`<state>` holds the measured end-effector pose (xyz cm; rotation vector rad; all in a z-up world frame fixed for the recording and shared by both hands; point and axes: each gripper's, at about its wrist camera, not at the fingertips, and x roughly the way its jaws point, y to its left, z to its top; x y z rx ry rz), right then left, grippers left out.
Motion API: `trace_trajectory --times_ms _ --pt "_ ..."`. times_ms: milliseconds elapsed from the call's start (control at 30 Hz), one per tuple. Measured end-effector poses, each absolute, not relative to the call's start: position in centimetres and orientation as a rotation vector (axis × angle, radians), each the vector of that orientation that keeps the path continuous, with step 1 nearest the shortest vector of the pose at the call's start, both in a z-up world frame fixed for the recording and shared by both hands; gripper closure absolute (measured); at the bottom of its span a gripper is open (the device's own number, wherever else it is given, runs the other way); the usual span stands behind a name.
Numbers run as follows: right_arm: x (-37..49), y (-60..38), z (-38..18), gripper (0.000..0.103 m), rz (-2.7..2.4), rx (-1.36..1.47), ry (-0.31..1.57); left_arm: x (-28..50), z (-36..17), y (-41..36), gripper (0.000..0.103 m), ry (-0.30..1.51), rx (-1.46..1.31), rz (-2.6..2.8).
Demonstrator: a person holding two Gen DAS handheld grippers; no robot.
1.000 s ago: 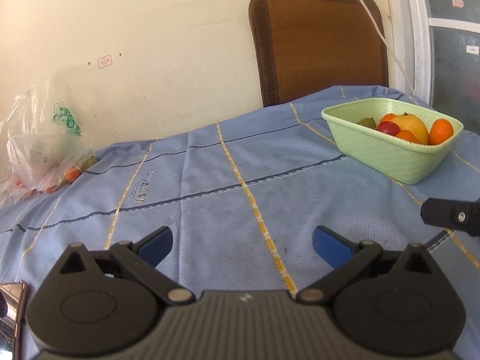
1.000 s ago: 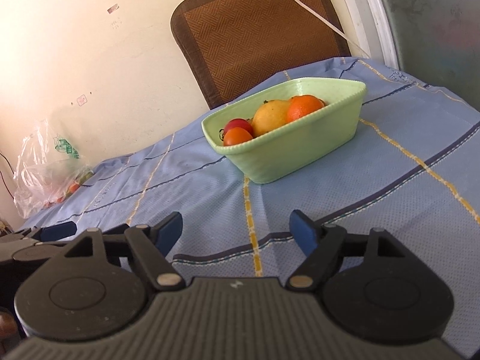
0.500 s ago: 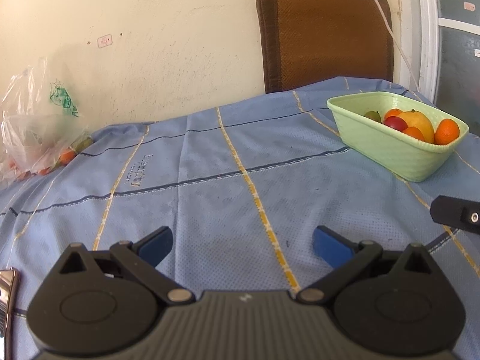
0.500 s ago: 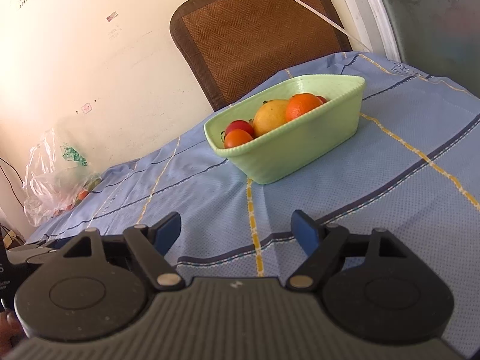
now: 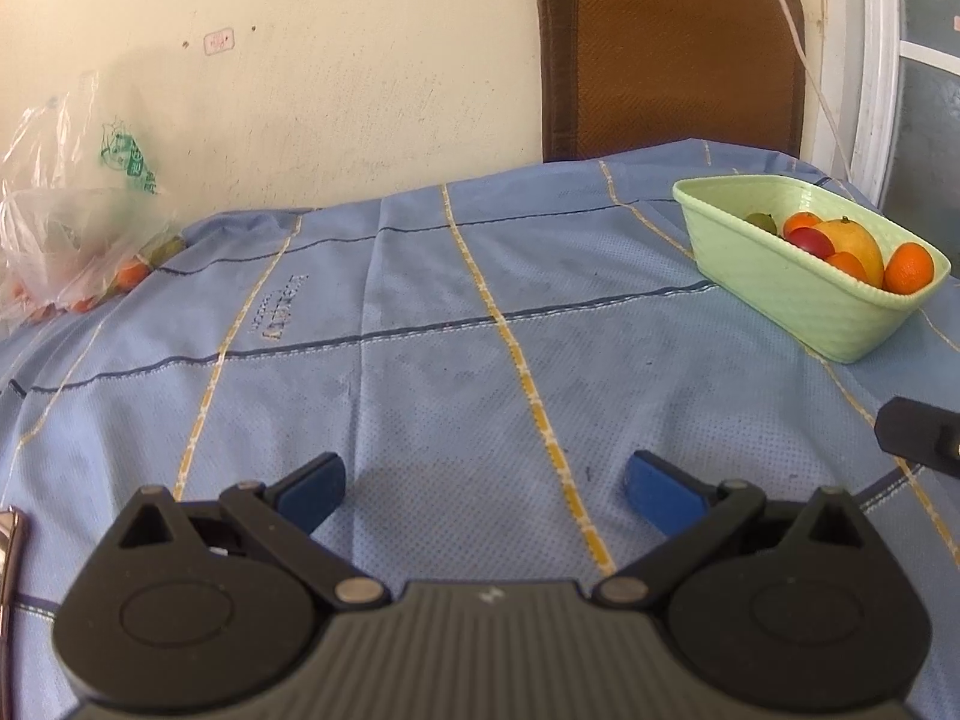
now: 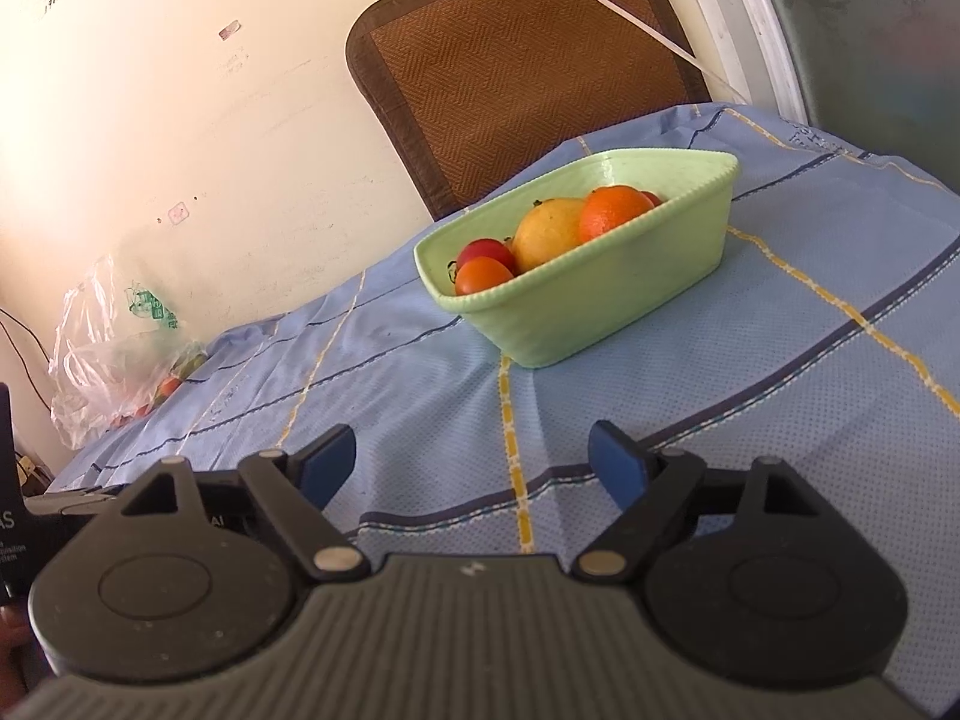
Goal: Organize fruits
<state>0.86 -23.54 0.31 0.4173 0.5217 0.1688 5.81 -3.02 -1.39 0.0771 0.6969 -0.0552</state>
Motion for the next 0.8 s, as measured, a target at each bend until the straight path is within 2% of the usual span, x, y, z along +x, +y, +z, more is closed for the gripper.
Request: trace_trajectory --times_ms 800 --pt "1.32 -23.5 0.29 0.011 0.184 0.4 0.527 6.03 -1.47 -2.67 0.0 0.713 0.046 -0.066"
